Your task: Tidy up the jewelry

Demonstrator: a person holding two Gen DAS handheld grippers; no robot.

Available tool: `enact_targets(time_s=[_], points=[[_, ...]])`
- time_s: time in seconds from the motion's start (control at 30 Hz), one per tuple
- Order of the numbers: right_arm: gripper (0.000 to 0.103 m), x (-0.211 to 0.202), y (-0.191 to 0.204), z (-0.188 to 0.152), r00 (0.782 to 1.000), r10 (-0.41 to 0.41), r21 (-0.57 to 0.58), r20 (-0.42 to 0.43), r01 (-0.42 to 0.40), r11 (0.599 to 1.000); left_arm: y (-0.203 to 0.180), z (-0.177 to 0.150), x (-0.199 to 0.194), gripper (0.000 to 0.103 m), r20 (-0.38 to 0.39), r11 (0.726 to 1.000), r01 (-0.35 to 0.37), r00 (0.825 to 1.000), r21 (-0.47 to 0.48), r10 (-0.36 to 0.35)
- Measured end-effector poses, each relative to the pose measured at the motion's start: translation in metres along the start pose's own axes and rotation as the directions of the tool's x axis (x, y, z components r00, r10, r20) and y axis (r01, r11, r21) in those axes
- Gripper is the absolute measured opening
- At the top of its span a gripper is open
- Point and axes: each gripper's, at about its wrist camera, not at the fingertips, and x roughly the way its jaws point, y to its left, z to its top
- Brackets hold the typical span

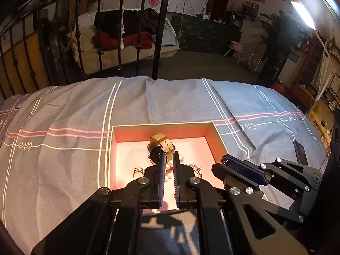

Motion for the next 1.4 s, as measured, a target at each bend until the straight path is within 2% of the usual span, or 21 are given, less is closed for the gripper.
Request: enact_targets(time_s=[0.2, 0.57, 0.83, 0.87, 0.93, 1.0, 1.03, 1.07, 1.1, 1.13, 1.2, 1.27, 1.4], points=[[0.014, 0.024, -0.008, 0.001, 1.000, -0.007, 0.037, -0.027, 0.008, 0.999, 0.005, 0.015, 0.020, 0.007, -0.021, 1.000, -0.023, 1.000, -0.005, 0.022], [0.014, 0.052, -0.014, -0.011, 0.995, 0.012, 0.058, -0.099, -0.007, 0.998, 0.005, 0.002, 0.056, 0.007, -0.104, 1.000, -0.019, 0.994, 0.001, 0.019], [0.014, 0.056, -0.010, -0.015, 0.994, 0.023, 0.048, -0.108, -0.018, 0.999, 0.007, -0.002, 0.065, 0.007, -0.129, 1.000, -0.019, 0.992, -0.012, 0.017], [0.014, 0.056, -0.010, -0.015, 0.994, 0.025, 0.044, -0.108, -0.020, 0.999, 0.008, -0.002, 0.064, 0.009, -0.129, 1.000, -0.018, 0.992, -0.014, 0.016], [0.014, 0.055, -0.008, -0.015, 0.994, 0.022, 0.039, -0.109, -0.018, 0.999, 0.009, 0.000, 0.063, 0.022, -0.124, 0.999, -0.025, 0.992, -0.024, 0.022], [0.017, 0.054, -0.008, -0.014, 0.994, 0.026, 0.041, -0.105, -0.022, 0.999, 0.010, 0.001, 0.060, 0.045, -0.109, 0.999, -0.040, 0.993, -0.029, 0.036], [0.026, 0.053, -0.008, -0.015, 0.995, 0.025, 0.041, -0.102, -0.021, 0.999, 0.010, 0.001, 0.058, 0.049, -0.103, 0.999, -0.044, 0.994, -0.028, 0.041], [0.045, 0.050, -0.007, -0.016, 0.995, 0.020, 0.040, -0.094, -0.016, 0.999, 0.011, 0.001, 0.056, 0.054, -0.100, 0.998, -0.051, 0.994, -0.026, 0.048], [0.058, 0.047, -0.006, -0.016, 0.997, 0.013, 0.036, -0.081, -0.010, 0.999, 0.011, 0.001, 0.053, 0.060, -0.095, 0.998, -0.059, 0.994, -0.025, 0.057], [0.079, 0.042, -0.004, -0.017, 0.998, 0.007, 0.031, -0.064, -0.005, 1.000, 0.011, 0.001, 0.050, 0.064, -0.092, 0.998, -0.064, 0.994, -0.025, 0.062], [0.084, 0.032, -0.001, -0.020, 0.999, 0.003, 0.021, -0.042, -0.002, 1.000, 0.011, -0.003, 0.040, 0.074, -0.078, 0.998, -0.063, 0.995, -0.028, 0.061], [0.096, 0.021, 0.003, -0.026, 1.000, -0.005, 0.009, -0.023, 0.006, 1.000, 0.011, -0.009, 0.026, 0.083, -0.058, 0.998, -0.053, 0.997, -0.031, 0.051], [0.097, -0.005, 0.008, -0.045, 0.998, -0.051, -0.023, 0.047, 0.052, 0.998, 0.009, -0.032, -0.012, 0.093, 0.030, 1.000, -0.014, 0.999, -0.014, 0.014]])
